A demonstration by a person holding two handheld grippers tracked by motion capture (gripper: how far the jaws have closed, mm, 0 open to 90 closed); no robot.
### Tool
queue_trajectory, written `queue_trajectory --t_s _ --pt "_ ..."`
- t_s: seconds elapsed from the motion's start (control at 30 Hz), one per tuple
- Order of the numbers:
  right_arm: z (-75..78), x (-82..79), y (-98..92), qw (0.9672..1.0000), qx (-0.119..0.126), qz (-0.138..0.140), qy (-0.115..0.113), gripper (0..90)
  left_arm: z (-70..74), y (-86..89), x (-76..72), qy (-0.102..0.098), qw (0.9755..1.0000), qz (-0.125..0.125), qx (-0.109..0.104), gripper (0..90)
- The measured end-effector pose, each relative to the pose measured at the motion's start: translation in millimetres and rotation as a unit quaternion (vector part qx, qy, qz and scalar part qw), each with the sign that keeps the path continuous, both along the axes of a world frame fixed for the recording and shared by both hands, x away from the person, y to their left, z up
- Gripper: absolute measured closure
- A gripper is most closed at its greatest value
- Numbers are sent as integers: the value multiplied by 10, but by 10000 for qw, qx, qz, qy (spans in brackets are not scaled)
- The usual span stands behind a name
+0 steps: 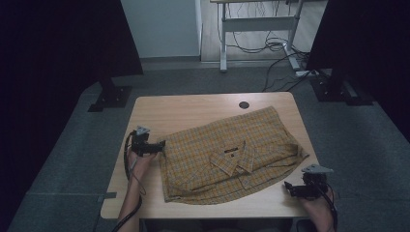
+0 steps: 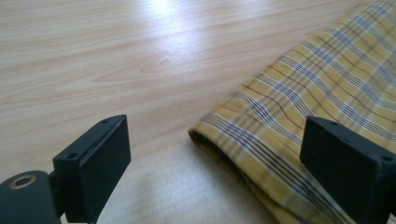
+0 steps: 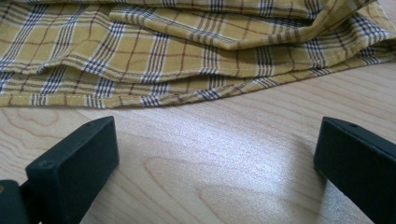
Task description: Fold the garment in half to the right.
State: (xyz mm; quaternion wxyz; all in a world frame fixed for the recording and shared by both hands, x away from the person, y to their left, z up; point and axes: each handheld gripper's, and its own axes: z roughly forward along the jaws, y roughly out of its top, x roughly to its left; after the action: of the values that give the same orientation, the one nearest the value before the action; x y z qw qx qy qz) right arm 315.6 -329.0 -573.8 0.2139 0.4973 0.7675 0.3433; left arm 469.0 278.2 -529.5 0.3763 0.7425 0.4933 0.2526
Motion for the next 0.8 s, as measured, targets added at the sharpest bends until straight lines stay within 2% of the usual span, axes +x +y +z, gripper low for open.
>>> queue_trajectory --t_s 0.17,0.27,0.37,0.6,0.8 --pt "0 0 0 10000 1 0 0 0 -72 -26 129 102 9999 1 42 87" --pt "0 0 0 10000 1 0 0 0 -137 -50 202 225 9995 24 226 87" --pt "0 0 0 10000 0 0 0 0 -212 -72 252 448 9985 20 315 85" --pt "3 -7 -4 10000 27 -16 -31 24 -223 -77 164 412 9987 134 279 83" --pt "10 -8 25 9999 101 114 -59 48 -225 -65 98 418 9986 168 274 81"
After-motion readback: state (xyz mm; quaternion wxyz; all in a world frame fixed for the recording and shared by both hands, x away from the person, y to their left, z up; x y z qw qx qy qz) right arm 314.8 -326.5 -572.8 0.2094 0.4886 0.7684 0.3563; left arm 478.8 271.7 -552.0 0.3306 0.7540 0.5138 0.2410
